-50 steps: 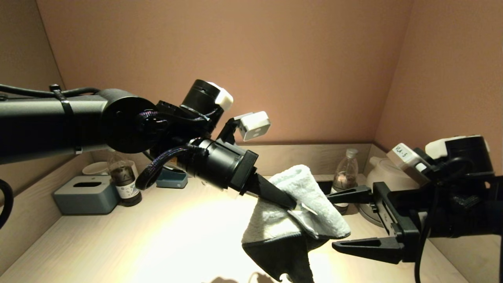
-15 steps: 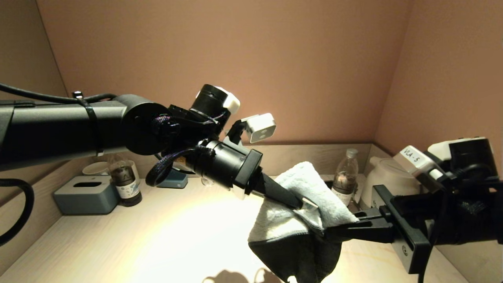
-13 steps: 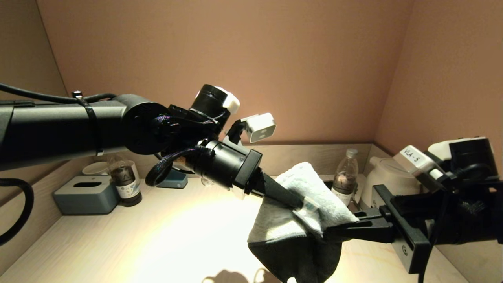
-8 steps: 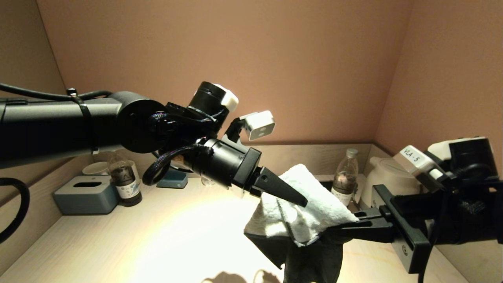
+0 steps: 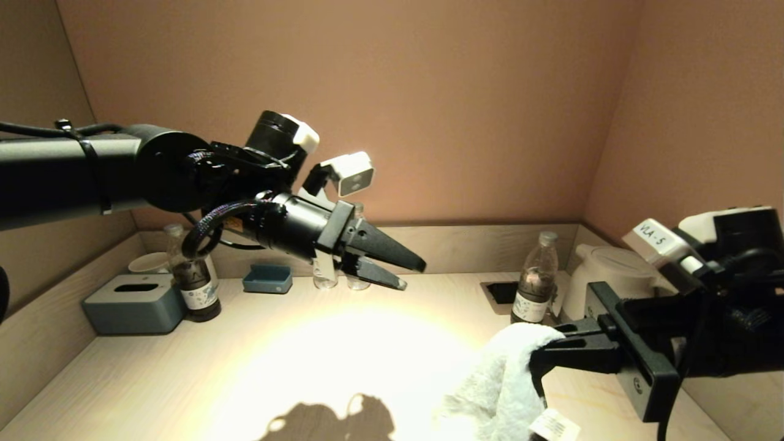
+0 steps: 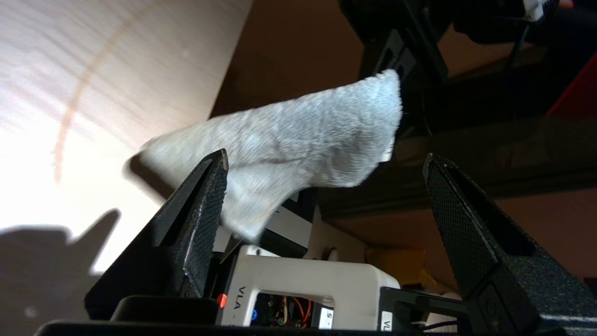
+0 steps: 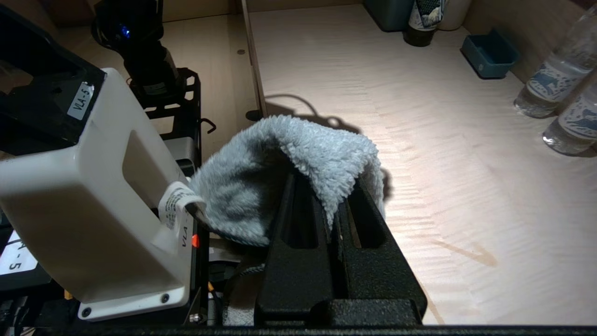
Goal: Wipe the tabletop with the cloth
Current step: Hand it to the other hand, then sweep the stains on the table
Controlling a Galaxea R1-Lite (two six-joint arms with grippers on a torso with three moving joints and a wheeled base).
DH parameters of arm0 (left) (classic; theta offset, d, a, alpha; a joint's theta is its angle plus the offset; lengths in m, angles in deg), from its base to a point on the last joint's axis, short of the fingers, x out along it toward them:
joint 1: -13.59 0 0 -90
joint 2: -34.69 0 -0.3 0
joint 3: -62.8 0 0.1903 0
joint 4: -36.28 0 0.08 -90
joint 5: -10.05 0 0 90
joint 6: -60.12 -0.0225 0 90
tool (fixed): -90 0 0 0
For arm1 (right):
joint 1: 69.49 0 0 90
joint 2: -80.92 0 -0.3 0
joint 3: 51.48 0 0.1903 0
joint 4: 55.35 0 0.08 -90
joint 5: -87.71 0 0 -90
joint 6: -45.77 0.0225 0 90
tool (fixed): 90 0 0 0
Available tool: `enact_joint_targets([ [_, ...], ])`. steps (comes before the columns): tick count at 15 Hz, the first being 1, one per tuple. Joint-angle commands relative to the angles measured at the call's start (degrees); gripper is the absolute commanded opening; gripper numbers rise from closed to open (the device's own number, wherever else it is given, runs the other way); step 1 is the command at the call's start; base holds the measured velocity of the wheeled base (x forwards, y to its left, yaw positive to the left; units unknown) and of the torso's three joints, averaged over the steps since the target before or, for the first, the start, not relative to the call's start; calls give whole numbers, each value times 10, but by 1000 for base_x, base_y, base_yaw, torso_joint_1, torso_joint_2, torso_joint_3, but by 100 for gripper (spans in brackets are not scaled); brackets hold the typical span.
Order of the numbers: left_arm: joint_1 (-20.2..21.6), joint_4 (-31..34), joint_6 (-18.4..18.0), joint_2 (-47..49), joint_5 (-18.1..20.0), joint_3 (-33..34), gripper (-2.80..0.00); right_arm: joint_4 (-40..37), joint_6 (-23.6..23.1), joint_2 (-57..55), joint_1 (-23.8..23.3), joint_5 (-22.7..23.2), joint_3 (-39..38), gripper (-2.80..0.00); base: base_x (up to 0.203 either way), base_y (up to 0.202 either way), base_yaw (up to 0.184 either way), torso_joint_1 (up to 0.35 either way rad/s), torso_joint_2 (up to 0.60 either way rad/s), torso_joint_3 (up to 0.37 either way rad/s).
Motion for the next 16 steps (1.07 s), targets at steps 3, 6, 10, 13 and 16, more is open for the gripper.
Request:
enact_joint_targets([
  [3, 90, 9, 11, -8, -16, 1, -280, 0, 75, -12, -27, -37, 39, -280, 0, 0, 0, 0, 0, 0],
  [6, 120, 9, 27, -40, -26, 5, -280, 1, 136, -30, -52, -52, 80, -280, 0, 0, 0, 0, 0, 0],
  [10, 142, 11, 27, -127, -59, 47, -280, 1, 237, -68, -61, -138, 121, -280, 0, 0, 0, 0, 0, 0],
  [13, 146, 7, 24, -226, -253, 96, -280, 2, 321, -102, -61, -212, 148, -280, 0, 0, 0, 0, 0, 0],
  [16, 146, 2, 24, -317, -421, 140, -280, 0, 353, -125, -59, -267, 155, -280, 0, 0, 0, 0, 0, 0],
])
